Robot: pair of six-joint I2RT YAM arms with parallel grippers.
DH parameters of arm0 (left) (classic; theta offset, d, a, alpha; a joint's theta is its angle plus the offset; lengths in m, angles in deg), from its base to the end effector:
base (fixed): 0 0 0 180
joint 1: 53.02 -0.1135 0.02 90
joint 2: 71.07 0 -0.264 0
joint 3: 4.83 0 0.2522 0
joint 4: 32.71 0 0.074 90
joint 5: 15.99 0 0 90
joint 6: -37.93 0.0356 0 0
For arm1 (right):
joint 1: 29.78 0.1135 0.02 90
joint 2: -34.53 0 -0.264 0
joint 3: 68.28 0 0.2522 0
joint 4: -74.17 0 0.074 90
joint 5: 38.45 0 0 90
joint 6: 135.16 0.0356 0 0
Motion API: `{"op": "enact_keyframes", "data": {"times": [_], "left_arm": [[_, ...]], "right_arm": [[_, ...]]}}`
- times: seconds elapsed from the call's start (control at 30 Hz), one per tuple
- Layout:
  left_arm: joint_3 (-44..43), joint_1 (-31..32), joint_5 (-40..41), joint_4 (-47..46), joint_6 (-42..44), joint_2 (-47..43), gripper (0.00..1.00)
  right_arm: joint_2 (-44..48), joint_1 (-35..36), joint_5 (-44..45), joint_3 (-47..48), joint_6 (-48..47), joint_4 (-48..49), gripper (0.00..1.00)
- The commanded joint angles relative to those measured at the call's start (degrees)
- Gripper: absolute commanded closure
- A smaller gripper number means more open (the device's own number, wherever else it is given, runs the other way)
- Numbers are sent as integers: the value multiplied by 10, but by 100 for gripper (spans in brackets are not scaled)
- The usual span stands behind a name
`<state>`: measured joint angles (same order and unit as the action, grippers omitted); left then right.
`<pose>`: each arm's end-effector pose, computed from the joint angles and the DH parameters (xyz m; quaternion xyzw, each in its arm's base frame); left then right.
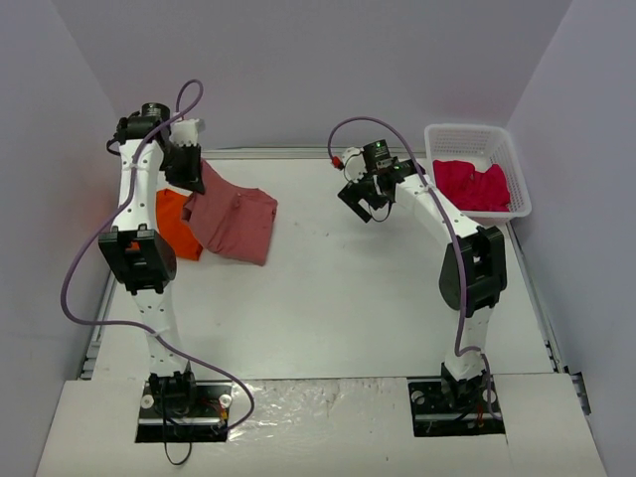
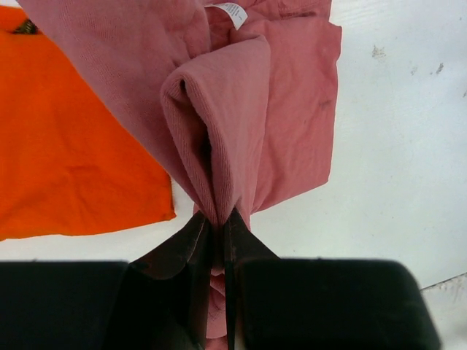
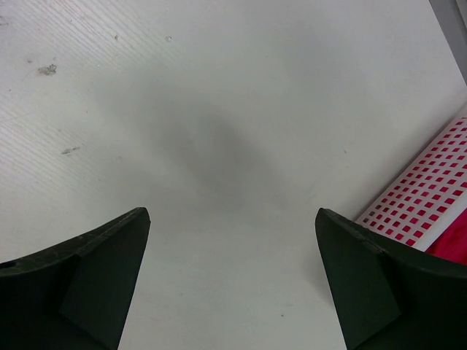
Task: Fold and stack the t-shirts
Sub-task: Put the neatly folded tshirt into the corner of the board with the left arm
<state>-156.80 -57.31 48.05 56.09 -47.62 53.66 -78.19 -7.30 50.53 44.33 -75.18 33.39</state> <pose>0.4450 0.0178 0.3527 0.0565 0.9445 -0.1989 0.2553 0.4220 0.1753 0.2848 -0.4056 0.8141 -0.0192 0.4152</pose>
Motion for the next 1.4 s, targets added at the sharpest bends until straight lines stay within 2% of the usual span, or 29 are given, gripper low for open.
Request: {"op": "enact_keyframes", "data": {"times": [0.0, 0.37, 1.37], "left_arm": [[-43, -6, 14, 73, 33, -18, 98], [-89, -34, 26, 99, 61, -25, 98], [-116, -105, 89, 99, 122, -58, 98]], "right_arm": [[-7, 1, -7, -9, 5, -2, 7], [-22, 5, -4, -9, 4, -3, 5], [-87, 43, 8, -4, 7, -6, 0]]}}
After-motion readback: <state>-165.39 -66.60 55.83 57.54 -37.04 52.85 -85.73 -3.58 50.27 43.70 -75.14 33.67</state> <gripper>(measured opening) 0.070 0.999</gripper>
